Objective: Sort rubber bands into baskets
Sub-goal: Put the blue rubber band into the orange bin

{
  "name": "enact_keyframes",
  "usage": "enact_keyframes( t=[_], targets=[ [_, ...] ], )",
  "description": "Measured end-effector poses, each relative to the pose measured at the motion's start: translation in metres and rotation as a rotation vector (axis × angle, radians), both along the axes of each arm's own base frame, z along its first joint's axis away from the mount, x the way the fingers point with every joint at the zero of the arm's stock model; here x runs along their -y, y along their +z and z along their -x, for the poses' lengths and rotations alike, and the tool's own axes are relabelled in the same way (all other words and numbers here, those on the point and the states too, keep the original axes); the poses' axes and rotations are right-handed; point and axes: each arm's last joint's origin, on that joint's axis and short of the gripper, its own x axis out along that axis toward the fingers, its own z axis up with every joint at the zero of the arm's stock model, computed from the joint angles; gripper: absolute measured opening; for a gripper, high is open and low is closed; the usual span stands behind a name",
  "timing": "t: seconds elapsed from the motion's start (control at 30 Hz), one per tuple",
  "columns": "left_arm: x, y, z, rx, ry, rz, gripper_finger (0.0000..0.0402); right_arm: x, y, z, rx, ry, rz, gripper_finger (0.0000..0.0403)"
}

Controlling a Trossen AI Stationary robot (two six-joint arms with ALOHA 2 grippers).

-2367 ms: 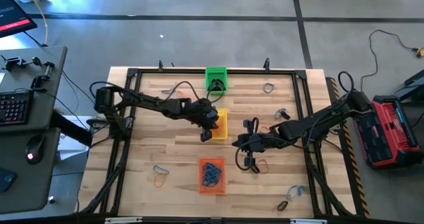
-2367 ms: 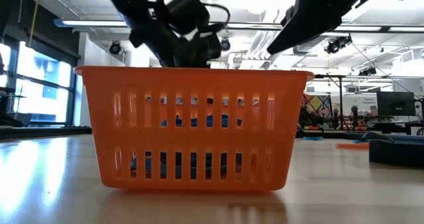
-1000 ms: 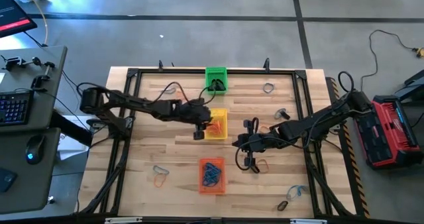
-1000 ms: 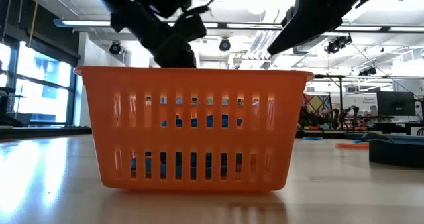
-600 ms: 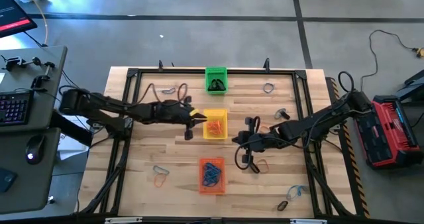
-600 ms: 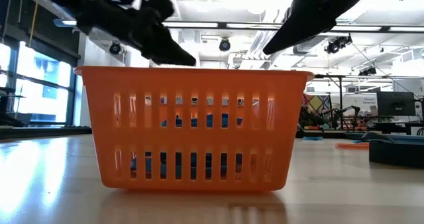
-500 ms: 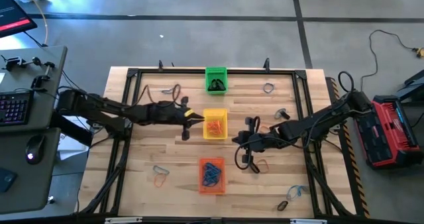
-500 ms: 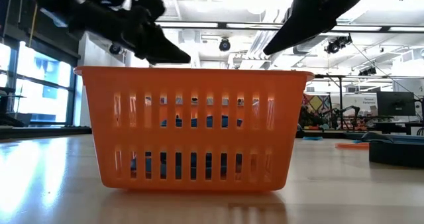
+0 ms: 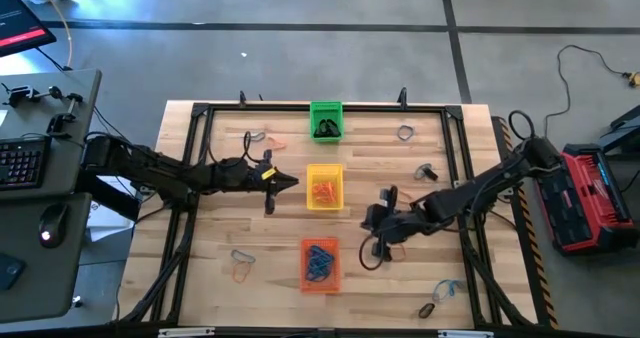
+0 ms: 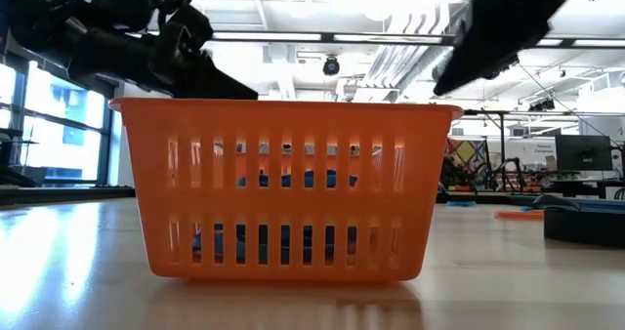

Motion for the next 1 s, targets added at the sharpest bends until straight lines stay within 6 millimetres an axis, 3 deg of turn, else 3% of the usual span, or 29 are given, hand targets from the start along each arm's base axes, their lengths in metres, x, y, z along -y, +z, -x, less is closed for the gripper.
enact_keyframes(
  t=[0.23, 0.47, 0.67, 1.0],
  targets=[
    [0.0, -0.001, 0.0, -0.006, -0.003, -0.016, 0.0019, -0.007, -0.011, 0.022, -0.163, -0.171, -0.082, 0.0074],
    [0.0, -0.001, 0.0, -0.007, -0.004, -0.018, 0.0019, 0.006, -0.02, 0.049, -0.332, -0.525, -0.05, 0.0122],
    [0.0, -0.001, 0.0, -0.007, -0.004, -0.018, 0.0019, 0.038, -0.028, 0.063, -0.434, -0.837, 0.002, 0.0135],
    [0.0, -0.001, 0.0, -0.008, -0.006, -0.026, 0.0019, 0.109, -0.075, 0.082, -0.52, -1.176, 0.012, 0.0136]
  ],
)
